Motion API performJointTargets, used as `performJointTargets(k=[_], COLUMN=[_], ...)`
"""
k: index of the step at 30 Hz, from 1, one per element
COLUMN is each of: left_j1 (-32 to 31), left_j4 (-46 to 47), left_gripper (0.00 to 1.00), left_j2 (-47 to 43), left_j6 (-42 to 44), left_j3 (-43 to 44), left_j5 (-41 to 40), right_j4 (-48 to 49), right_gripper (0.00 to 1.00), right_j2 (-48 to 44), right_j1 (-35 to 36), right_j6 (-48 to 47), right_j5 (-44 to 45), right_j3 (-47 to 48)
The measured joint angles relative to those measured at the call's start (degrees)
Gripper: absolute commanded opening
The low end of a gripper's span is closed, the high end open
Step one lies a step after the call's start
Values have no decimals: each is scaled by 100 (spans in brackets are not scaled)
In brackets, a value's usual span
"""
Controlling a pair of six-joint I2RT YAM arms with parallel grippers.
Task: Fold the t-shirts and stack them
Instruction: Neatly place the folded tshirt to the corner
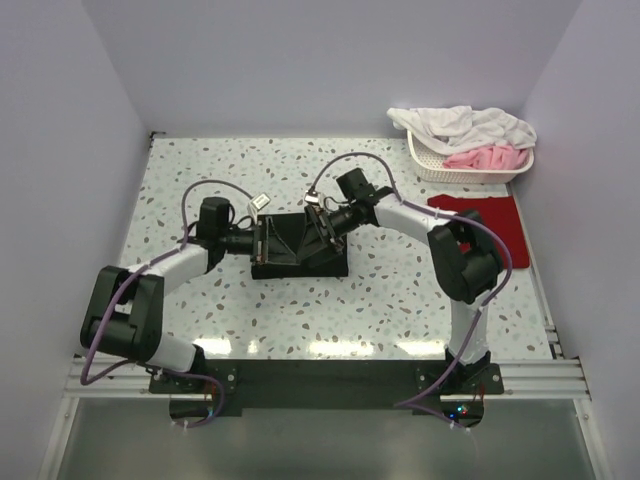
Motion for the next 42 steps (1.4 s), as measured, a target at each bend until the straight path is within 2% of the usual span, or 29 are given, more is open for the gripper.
performJointTargets(k=[8,16,22,29,35,42], left_j1=[-48,-26,192,501,929,1075], left_j4=[723,1233,1145,944,170,-483], left_gripper=[100,100,100,100,100,100], left_j2=[780,1633,2382,2531,2474,2302], left_j6=[-817,-791,-479,-90,717,1311], left_j3=[-173,-146,22,133,120,81], left_j5=[291,275,466,796,1012,968], right_j4=[610,946,986,887,197,-675], right_gripper=[99,99,99,99,99,99], right_j2=[308,903,1130,1165,1165,1165], right_j1=[59,0,-195,-302,-555,-730], right_j6=[695,872,535,42,-861,-1648], right_j5=[-122,-140,-332,-507,-632,-647], right_j3=[-328,-358,-555,-595,-592,-479])
